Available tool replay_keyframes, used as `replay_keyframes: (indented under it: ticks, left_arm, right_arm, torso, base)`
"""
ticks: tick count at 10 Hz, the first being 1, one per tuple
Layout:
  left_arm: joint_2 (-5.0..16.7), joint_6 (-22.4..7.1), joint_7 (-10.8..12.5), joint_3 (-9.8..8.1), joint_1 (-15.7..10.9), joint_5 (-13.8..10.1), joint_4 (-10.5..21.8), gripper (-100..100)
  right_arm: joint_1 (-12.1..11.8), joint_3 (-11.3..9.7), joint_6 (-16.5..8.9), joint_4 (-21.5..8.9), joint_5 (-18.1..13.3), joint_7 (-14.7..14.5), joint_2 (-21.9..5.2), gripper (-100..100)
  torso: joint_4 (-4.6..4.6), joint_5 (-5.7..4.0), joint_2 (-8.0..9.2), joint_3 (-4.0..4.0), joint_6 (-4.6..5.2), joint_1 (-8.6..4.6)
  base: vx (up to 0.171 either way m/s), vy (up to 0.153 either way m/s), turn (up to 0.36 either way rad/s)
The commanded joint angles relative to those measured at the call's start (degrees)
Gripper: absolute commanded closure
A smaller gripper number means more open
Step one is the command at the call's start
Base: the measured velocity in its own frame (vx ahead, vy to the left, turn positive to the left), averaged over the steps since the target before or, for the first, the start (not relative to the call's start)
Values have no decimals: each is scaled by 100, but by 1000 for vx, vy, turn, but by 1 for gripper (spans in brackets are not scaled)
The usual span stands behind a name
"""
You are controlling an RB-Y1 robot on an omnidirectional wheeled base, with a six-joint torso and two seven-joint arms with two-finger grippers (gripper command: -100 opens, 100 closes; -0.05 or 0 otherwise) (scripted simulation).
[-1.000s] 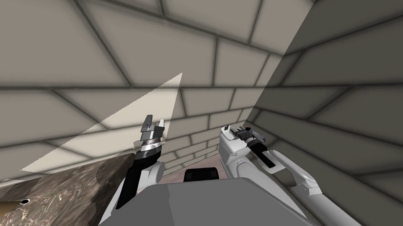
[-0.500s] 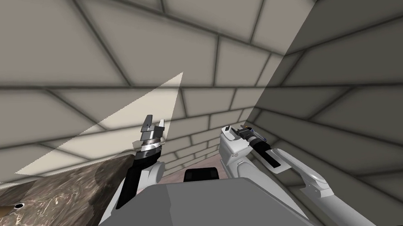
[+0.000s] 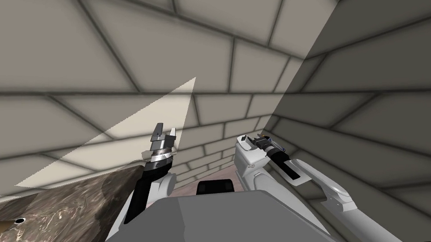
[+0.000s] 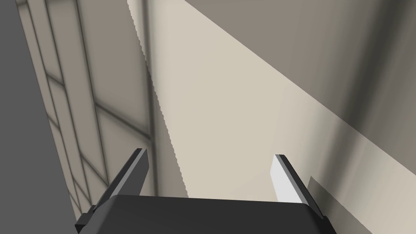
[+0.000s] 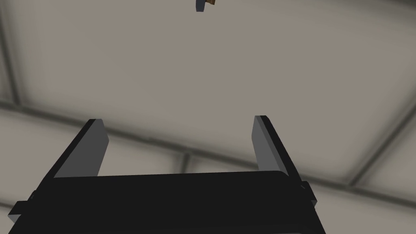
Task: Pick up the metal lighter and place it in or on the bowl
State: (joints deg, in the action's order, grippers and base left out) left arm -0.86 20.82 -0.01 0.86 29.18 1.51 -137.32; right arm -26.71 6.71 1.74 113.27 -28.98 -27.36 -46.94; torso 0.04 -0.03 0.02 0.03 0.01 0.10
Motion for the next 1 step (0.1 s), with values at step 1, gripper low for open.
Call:
replay_keyframes:
  ticks: [1]
  left_arm:
    - [0, 0, 0, 0, 0, 0, 0, 0]
  right_arm:
    - [0, 0, 0, 0, 0, 0, 0, 0]
  torso:
    - [0, 0, 0, 0, 0, 0]
  base:
    - [0, 0, 0]
